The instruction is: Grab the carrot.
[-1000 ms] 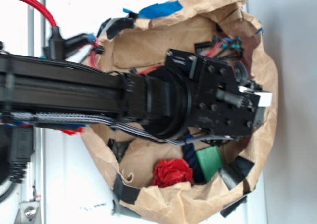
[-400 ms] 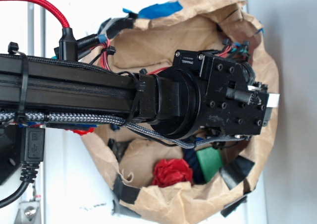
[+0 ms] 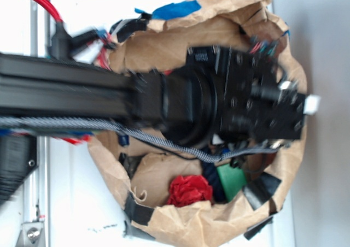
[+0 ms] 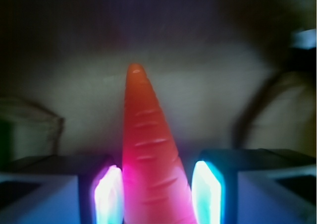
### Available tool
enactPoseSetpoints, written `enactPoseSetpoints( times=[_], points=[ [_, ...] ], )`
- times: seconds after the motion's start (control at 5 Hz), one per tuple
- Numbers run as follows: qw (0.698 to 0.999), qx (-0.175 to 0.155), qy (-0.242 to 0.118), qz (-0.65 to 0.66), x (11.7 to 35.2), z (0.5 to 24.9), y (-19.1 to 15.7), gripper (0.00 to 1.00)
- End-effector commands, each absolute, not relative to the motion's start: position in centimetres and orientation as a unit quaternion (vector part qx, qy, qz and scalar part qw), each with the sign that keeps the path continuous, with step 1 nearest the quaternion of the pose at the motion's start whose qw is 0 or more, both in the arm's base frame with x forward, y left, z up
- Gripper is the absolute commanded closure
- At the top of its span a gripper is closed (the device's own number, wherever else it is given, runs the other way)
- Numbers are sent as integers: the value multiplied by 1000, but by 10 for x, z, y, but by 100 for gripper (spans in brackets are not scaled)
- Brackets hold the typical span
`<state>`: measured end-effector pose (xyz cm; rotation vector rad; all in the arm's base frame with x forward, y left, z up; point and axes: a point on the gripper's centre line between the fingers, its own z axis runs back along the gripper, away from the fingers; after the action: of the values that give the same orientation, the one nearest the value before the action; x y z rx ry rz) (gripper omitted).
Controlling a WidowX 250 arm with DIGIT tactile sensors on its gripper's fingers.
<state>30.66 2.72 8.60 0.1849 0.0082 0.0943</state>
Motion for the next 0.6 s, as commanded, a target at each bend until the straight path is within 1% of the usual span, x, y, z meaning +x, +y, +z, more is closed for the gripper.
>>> enactPoseSetpoints(
  times=[0.0,0.2,0.4],
  points=[
    [995,75,-51,29,288,174,31,100],
    [996,38,-74,15,276,179,38,100],
    [995,31,-92,8,266,192,32,100]
  ],
)
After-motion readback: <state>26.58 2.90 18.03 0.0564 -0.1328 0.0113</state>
